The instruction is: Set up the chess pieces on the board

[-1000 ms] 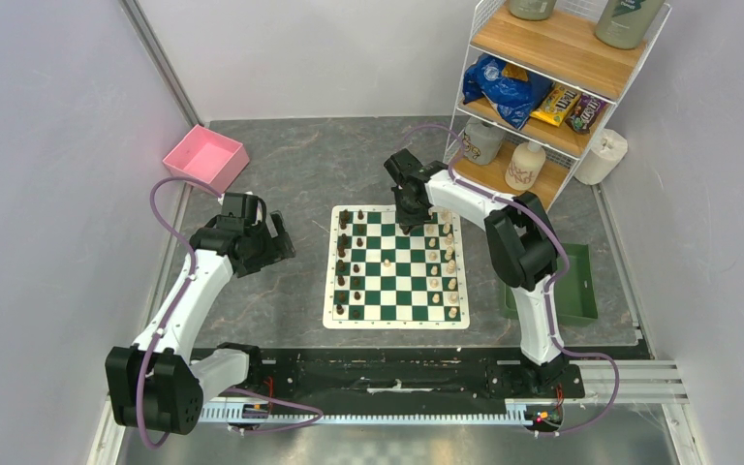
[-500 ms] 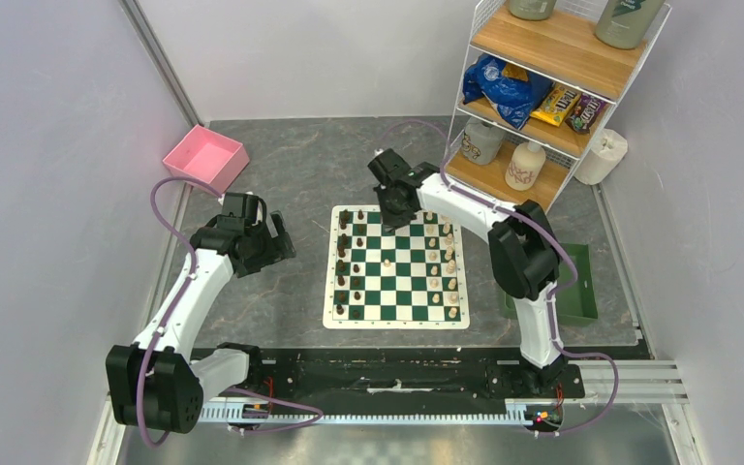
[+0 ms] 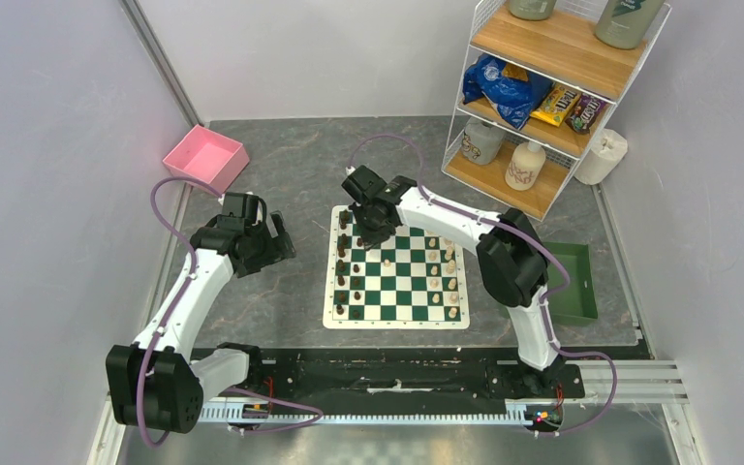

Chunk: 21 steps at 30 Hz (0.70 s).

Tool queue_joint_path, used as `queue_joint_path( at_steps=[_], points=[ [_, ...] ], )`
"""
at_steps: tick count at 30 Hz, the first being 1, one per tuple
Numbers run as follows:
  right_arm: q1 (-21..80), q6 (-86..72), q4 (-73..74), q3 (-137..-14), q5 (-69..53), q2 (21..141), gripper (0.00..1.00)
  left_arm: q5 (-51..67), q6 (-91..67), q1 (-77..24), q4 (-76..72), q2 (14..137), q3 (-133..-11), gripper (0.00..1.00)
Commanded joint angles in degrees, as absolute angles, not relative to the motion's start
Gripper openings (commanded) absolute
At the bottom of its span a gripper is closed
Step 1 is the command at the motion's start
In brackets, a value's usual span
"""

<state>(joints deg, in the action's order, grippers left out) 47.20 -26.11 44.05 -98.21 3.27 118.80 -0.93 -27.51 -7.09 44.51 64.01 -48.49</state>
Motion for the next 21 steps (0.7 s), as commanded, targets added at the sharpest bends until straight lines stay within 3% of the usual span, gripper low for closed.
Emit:
queue_joint_path(
  at_steps=[1,21],
  points=[
    [48.1,-26.9,43.8,-101.8,2.6,121.2,0.15,-0.2,-26.5,-6.9,44.4,63.6,-50.7,0.96],
    [49.3,-26.5,45.1,-107.1,2.9,126.9,0.16,-0.3,-26.5,-6.9,44.4,63.5,-50.7,0.96]
  ],
)
